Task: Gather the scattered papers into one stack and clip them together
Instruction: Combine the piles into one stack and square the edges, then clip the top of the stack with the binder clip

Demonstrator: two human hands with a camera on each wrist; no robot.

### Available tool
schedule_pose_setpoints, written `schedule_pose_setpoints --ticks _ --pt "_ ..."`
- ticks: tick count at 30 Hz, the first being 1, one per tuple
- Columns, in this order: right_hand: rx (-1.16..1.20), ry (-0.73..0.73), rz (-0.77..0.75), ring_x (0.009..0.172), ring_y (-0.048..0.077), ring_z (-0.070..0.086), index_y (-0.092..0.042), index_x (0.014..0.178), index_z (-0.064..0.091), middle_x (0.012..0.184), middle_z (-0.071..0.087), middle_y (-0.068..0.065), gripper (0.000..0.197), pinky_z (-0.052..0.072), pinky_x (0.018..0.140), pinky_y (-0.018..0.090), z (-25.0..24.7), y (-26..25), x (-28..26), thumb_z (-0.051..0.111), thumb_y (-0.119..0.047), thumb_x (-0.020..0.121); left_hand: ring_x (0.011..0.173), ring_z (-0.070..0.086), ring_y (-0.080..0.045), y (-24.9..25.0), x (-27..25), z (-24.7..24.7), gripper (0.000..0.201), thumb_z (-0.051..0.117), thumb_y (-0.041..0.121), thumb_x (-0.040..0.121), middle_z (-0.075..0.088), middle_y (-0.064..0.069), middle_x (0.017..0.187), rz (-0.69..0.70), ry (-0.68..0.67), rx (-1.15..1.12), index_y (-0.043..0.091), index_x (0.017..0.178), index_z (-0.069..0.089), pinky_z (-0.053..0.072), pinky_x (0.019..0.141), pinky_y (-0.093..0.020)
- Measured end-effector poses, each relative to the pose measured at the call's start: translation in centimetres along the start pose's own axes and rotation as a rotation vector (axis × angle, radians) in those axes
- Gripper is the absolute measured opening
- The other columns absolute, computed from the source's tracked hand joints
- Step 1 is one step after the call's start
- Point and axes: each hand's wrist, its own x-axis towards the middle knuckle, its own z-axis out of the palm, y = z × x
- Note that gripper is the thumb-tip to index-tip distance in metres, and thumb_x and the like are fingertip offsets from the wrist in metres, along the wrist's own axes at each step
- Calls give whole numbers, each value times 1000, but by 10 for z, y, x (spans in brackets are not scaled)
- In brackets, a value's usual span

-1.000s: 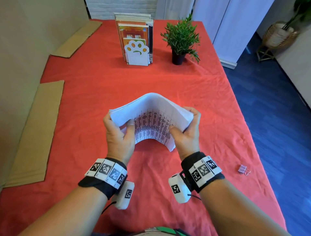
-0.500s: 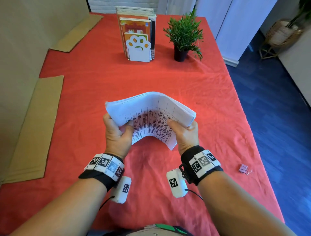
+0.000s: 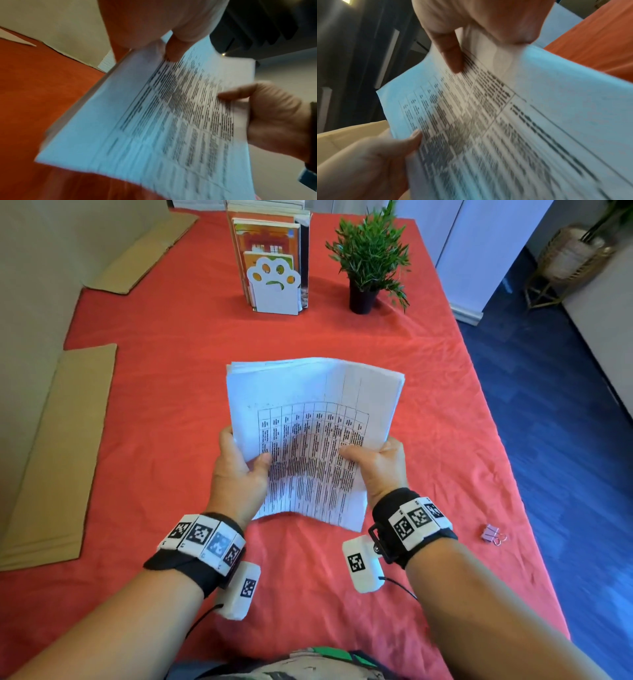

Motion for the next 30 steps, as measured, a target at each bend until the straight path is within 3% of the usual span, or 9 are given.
schedule_pose_setpoints --ticks 2,4,7,9,12,18,21,26,30 --pt "-83 -7 29 83 26 73 -15 92 66 88 76 6 39 59 80 46 -12 4 0 71 12 65 84 61 -17 -2 -6 0 36 61 2 86 62 1 97 -58 -72 65 10 113 38 47 78 -29" --pt "-188 5 91 90 25 72 -18 103 57 98 73 7 50 58 84 47 -24 18 0 75 11 65 84 59 -15 -12 -12 6 32 60 3 87 59 4 95 -151 -140 77 15 106 37 47 80 -33" --pt "-268 7 219 94 25 70 -17 116 47 106 69 8 56 57 88 49 -39 43 -7 75 5 72 96 60 -27 -35 -22 18 32 59 2 85 59 -8 104 -286 -208 101 14 106 38 49 87 -42" --pt "-315 -4 269 95 24 69 -19 126 40 113 67 8 54 57 87 47 -47 55 -12 70 -8 81 101 59 -29 -50 -28 23 34 60 4 86 59 -8 108 -372 -228 121 15 109 39 48 88 -39" --pt "-550 -35 327 89 20 64 -18 134 33 114 61 7 41 54 72 31 -51 67 -22 48 -16 96 100 58 -26 -60 -37 31 38 60 3 88 58 -6 111 -434 -256 159 13 117 39 44 86 -34" --pt "-819 -31 316 98 29 61 -9 129 42 118 62 13 31 50 82 35 -61 76 -25 40 -12 98 101 58 -27 -65 -44 40 44 60 4 88 57 -5 112 -396 -256 253 13 124 38 47 92 -40" --pt "-999 172 242 110 32 58 -11 124 54 123 60 14 33 44 86 32 -92 66 -18 41 -9 94 102 58 -29 -68 -44 42 41 59 5 88 58 -7 114 -393 -252 269 15 122 37 49 91 -42" --pt "-1213 703 348 120 37 43 -18 122 55 128 44 13 40 37 99 46 -166 50 -24 47 -11 83 96 57 -27 -66 -48 45 38 55 1 89 55 -4 107 -388 -206 235 16 118 37 47 82 -37" --pt "-1068 829 528 125 40 40 -10 130 47 135 39 17 43 35 103 47 -206 57 -25 50 -19 88 93 54 -25 -61 -49 43 43 55 3 90 53 -3 107 -371 -225 262 12 126 35 43 81 -34"
